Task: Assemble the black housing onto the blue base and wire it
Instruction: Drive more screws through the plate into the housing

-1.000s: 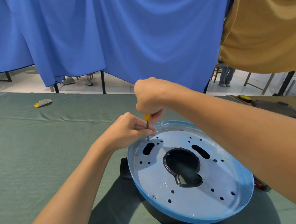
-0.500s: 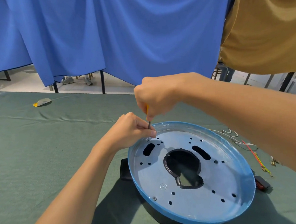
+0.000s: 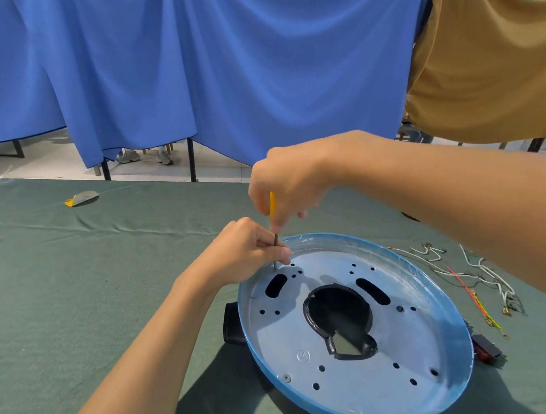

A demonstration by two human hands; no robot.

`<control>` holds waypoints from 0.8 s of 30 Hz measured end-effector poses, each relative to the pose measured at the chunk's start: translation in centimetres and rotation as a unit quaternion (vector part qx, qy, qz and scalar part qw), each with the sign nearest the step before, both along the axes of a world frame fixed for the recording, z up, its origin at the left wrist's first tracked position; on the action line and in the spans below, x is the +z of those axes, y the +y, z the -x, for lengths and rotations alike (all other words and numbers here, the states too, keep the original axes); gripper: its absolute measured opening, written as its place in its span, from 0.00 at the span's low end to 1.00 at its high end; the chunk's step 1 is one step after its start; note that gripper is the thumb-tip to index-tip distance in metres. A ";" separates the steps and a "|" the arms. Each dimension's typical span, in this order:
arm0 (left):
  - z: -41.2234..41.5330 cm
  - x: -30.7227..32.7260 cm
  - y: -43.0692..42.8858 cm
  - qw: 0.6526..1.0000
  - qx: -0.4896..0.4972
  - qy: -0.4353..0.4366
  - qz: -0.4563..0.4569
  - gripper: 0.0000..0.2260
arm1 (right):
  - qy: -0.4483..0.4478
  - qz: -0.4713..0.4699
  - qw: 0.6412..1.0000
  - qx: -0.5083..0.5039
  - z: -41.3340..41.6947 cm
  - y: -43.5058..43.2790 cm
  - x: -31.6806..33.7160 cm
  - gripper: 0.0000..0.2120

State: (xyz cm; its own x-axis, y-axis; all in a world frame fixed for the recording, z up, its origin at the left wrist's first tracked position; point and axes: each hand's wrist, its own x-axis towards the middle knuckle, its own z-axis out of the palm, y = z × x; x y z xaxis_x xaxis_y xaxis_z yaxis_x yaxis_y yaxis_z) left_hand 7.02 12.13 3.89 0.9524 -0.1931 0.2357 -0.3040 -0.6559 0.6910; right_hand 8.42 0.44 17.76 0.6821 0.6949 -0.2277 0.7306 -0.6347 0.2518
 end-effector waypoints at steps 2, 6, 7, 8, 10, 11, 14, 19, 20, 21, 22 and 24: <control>0.0 0.0 0.1 1.000 -0.008 0.008 0.006 0.06 | -0.038 0.020 0.997 0.058 0.2 -0.1 0.1 0.03; 0.1 -0.1 0.0 1.000 -0.001 0.005 0.030 0.03 | -0.049 0.040 0.996 0.070 0.1 0.2 -0.2 0.10; 0.1 -0.1 0.1 0.999 0.007 -0.003 0.039 0.02 | -0.052 0.042 0.996 0.061 0.0 0.3 -0.2 0.12; 0.2 -0.2 0.2 0.999 0.015 -0.012 0.050 0.02 | -0.052 0.040 0.996 0.053 -0.1 0.4 -0.3 0.14; 0.3 -0.1 0.3 0.997 0.025 -0.020 0.069 0.02 | -0.037 0.018 0.999 0.025 -0.3 0.4 -0.5 0.19; 0.4 -0.2 0.4 0.997 0.026 -0.020 0.075 0.02 | -0.021 0.002 1.000 0.001 -0.4 0.4 -0.6 0.20; 0.4 -0.3 0.3 0.997 0.025 -0.014 0.070 0.03 | 0.020 -0.024 0.998 -0.059 -0.4 0.8 -0.7 0.22; 0.3 -0.2 0.5 0.998 0.025 -0.004 0.062 0.02 | -0.008 0.009 1.000 -0.015 0.0 0.7 -0.2 0.12; 0.3 -0.2 0.5 0.998 0.025 -0.005 0.058 0.02 | -0.022 0.018 1.000 0.011 0.1 0.6 -0.1 0.08; 0.3 -0.2 0.5 0.998 0.023 -0.005 0.053 0.02 | -0.035 0.027 0.998 0.032 0.1 0.4 0.0 0.05; 0.3 -0.2 0.4 0.999 0.020 -0.004 0.051 0.02 | -0.044 0.034 0.997 0.047 0.1 0.3 -0.1 0.03; 0.2 -0.2 0.4 0.998 0.013 0.000 0.055 0.03 | -0.052 0.043 0.996 0.059 0.1 0.1 -0.3 0.02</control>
State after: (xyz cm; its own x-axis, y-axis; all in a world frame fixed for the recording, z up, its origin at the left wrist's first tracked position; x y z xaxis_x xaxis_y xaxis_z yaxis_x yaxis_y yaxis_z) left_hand 6.79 12.57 3.65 0.9570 -0.1408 0.2534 -0.2870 -0.5846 0.7589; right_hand 8.32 0.59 17.42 0.6199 0.7525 -0.2226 0.7659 -0.5185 0.3802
